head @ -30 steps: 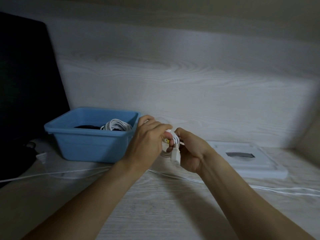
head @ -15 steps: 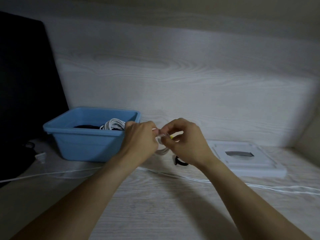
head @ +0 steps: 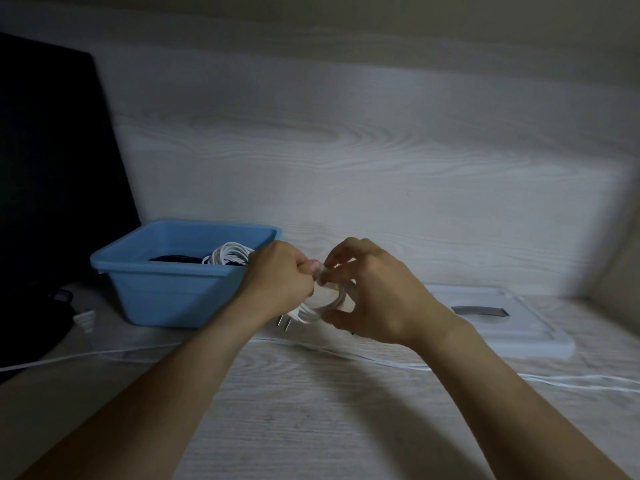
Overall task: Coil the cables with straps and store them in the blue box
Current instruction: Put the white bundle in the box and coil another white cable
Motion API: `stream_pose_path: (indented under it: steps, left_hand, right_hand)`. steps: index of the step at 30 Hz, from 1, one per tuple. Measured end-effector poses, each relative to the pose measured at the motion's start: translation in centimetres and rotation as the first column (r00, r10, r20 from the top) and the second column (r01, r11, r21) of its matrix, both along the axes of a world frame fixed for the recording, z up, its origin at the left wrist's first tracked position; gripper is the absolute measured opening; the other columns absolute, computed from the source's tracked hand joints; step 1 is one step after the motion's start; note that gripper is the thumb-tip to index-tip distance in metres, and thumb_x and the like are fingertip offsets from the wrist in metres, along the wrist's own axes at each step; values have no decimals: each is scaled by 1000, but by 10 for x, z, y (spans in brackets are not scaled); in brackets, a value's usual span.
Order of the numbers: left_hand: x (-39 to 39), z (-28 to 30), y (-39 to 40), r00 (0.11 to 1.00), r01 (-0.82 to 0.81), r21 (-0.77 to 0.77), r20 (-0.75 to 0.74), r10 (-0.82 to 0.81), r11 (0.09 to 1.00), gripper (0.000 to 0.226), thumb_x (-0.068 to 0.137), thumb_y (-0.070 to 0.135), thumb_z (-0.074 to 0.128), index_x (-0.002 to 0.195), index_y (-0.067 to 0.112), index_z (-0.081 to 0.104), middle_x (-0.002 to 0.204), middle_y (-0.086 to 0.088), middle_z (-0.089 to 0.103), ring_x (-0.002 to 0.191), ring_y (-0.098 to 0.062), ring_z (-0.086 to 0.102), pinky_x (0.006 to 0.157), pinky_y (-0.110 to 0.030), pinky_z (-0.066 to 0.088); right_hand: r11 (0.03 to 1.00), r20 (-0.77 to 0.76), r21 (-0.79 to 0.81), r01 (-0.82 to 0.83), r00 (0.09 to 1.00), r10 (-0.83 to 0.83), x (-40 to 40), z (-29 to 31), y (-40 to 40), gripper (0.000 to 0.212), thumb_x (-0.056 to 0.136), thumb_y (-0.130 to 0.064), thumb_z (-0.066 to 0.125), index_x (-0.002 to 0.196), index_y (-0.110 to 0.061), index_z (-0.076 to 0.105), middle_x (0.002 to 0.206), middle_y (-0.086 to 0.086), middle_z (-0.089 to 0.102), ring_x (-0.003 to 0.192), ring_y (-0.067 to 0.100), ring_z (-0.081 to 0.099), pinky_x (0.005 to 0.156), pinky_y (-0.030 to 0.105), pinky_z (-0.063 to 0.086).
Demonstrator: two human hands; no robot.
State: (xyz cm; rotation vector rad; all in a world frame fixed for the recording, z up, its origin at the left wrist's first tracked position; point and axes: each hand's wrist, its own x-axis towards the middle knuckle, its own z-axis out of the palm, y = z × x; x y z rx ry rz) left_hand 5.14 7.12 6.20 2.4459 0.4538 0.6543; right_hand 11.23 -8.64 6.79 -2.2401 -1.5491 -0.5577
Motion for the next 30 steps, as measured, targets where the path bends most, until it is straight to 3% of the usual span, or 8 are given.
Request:
stream_pose_path:
  steps: [4, 7, 12, 16, 19, 22, 27, 30]
  left_hand:
    - [-3, 4, -1, 1000, 15, -54, 11, -15, 998, 37, 94, 28, 61, 61, 14, 70, 64, 0, 70, 62, -14, 62, 62, -25, 47]
    - [-7, 6, -5, 999, 36, -64, 7, -36, 997, 27, 89, 21, 65, 66, 12, 74, 64, -3, 71, 57, -14, 59, 58, -26, 47]
    - [-11, 1, -29, 999, 30, 171, -18, -27, 985, 16, 84, 15, 62, 78, 21, 76, 77, 0, 70, 86, -25, 61, 92, -33, 42]
    - [-6, -13, -36, 998, 55, 74, 8, -56, 996, 35, 83, 8, 59, 50, 17, 53, 61, -11, 57, 79, -36, 60, 66, -32, 40]
    - [0, -23, -38, 995, 79, 29, 65, -81, 996, 35, 90, 12, 57, 55, 15, 54, 63, -12, 61, 73, -29, 62, 63, -37, 52]
    - [3, -26, -42, 988, 112, 24, 103, -114, 993, 33, 94, 18, 58, 62, 14, 62, 67, -7, 66, 71, -24, 63, 65, -41, 53]
    - [3, -22, -40, 967, 254, 61, 9, -255, 965, 39, 94, 27, 62, 55, 23, 58, 54, 6, 56, 54, -8, 53, 54, -27, 41]
    - [2, -18, -32, 953, 301, 105, 4, -303, 948, 36, 91, 28, 66, 55, 23, 62, 54, 3, 61, 52, -10, 55, 54, -27, 43]
  right_hand:
    - [994, -19, 103, -36, 999, 38, -2, -1, 4, 5, 78, -18, 80, 78, -22, 77, 107, -3, 65, 94, 20, 63, 75, 40, 54]
    - [991, -36, 115, -72, 996, 76, 2, 2, 2, 8, 88, -13, 68, 87, -16, 75, 93, -1, 70, 81, 20, 65, 72, 40, 53]
    - [999, -17, 44, 6, 1000, -5, 9, -3, 2, 6, 95, -10, 58, 98, -9, 64, 91, 6, 67, 78, 28, 62, 70, 42, 51]
    - [992, -184, 112, 56, 982, -35, 20, -10, -3, 10, 90, -2, 57, 94, -8, 63, 74, -2, 63, 66, 18, 56, 59, 22, 41]
    - [982, -333, 150, 114, 941, -59, 30, -12, -7, 14, 89, -1, 54, 85, -9, 64, 71, -14, 60, 62, 4, 54, 57, 10, 38]
    - [978, -446, 137, 160, 891, -83, 39, -16, -9, 16, 94, -8, 53, 83, -13, 64, 72, -14, 60, 64, 0, 54, 58, 9, 39]
    - [979, -463, 112, 171, 881, -100, 40, -21, -10, 16, 99, -15, 51, 85, -15, 60, 78, -6, 62, 69, 5, 55, 58, 11, 39]
    - [978, -486, 118, 173, 869, -95, 39, -21, -9, 18, 97, -15, 54, 82, -18, 62, 72, -13, 62, 66, 1, 56, 57, 12, 37]
